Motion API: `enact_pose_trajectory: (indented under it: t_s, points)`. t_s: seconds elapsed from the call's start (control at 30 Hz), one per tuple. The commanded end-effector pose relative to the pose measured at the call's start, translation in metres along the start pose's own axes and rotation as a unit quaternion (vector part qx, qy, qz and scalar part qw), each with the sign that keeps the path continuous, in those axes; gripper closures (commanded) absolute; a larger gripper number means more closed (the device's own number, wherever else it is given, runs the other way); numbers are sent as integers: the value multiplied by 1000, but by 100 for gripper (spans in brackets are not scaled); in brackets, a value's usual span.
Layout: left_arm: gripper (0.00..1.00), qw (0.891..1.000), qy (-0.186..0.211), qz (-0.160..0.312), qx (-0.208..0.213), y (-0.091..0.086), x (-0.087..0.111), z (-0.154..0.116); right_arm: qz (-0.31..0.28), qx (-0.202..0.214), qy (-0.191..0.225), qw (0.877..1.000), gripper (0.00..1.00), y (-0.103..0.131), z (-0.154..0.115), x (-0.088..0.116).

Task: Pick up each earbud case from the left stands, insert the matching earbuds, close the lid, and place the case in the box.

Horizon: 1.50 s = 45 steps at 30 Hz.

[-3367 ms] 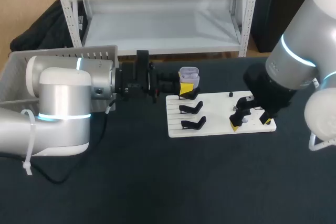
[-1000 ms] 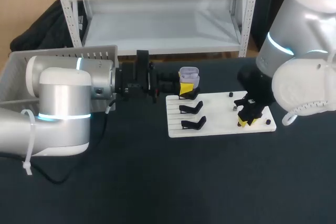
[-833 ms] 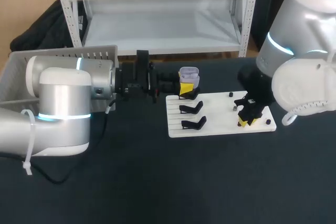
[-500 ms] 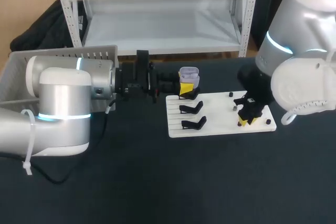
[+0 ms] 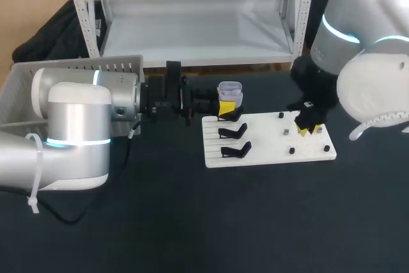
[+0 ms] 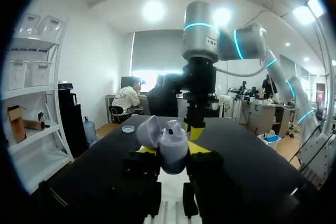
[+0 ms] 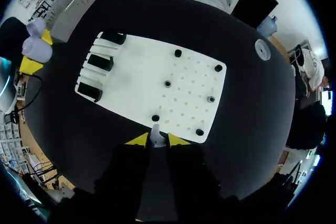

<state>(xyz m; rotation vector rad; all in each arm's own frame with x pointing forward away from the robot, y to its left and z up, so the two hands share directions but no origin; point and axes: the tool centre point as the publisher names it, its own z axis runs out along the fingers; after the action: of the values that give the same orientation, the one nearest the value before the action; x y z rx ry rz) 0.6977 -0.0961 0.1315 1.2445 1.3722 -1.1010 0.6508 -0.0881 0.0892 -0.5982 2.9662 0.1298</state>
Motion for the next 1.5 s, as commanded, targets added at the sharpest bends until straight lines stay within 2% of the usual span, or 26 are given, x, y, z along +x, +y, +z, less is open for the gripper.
enact_pose_trajectory:
  t_s: [0.03,0.3,0.63,0.9,1.1,1.3,1.5]
  points:
    - [100,1000,-1,1,-1,0,1,0,-5,44,-6,999,100,18,-43,18]
    - [100,1000,-1,1,-1,0,1,0,-65,67,4,996,100,57,-90,19]
    - [100,1000,-1,1,-1,0,1,0,-149,52,1,987,100,102,-111,2]
    - [100,1000,-1,1,-1,0,1,0,-207,48,-4,977,100,131,-119,-24]
    - [100,1000,-1,1,-1,0,1,0,-217,43,-2,975,100,153,-116,-51]
    - [100,1000,-1,1,-1,0,1,0,-207,42,-14,977,100,160,-106,-78]
    - [100,1000,-1,1,-1,0,1,0,-209,56,-23,976,100,155,-92,-97]
